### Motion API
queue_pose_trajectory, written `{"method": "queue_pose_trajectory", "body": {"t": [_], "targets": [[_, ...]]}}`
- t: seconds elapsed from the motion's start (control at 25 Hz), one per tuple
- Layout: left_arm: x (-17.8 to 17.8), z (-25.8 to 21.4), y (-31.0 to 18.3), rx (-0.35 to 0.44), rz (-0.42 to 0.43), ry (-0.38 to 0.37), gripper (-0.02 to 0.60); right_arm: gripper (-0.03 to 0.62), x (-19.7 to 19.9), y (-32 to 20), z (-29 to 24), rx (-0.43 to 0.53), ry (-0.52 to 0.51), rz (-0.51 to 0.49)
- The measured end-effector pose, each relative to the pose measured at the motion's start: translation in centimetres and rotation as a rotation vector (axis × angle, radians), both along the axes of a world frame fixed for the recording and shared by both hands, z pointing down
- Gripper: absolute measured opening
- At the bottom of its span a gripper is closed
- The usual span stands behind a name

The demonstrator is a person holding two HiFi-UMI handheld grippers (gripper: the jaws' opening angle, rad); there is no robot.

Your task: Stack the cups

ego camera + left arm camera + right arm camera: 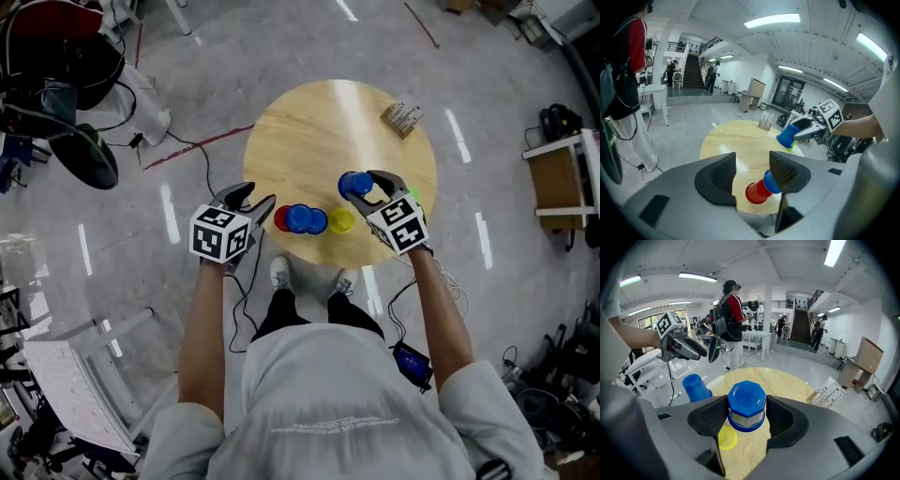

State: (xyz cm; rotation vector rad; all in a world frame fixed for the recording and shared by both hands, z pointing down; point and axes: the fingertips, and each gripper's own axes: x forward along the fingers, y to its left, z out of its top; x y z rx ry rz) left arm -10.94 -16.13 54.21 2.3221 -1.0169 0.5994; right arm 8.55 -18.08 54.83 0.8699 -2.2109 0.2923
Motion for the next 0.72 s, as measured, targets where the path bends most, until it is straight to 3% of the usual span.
{"method": "queue_pose_trajectory", "body": {"t": [0.28,0.72], "targets": [[0.4,-0.8,1.0,0.02,-0.003,-0.005,0.235,0.276,-2.9,5.3,-0.3,-0.033,-0.012,-0.114],[-0.2,-0.6,2.5,0.005,0.0,-0.013,0.235,0.276,-5.5,7.9,2.4,-0.072,0.052,-0.209]]}}
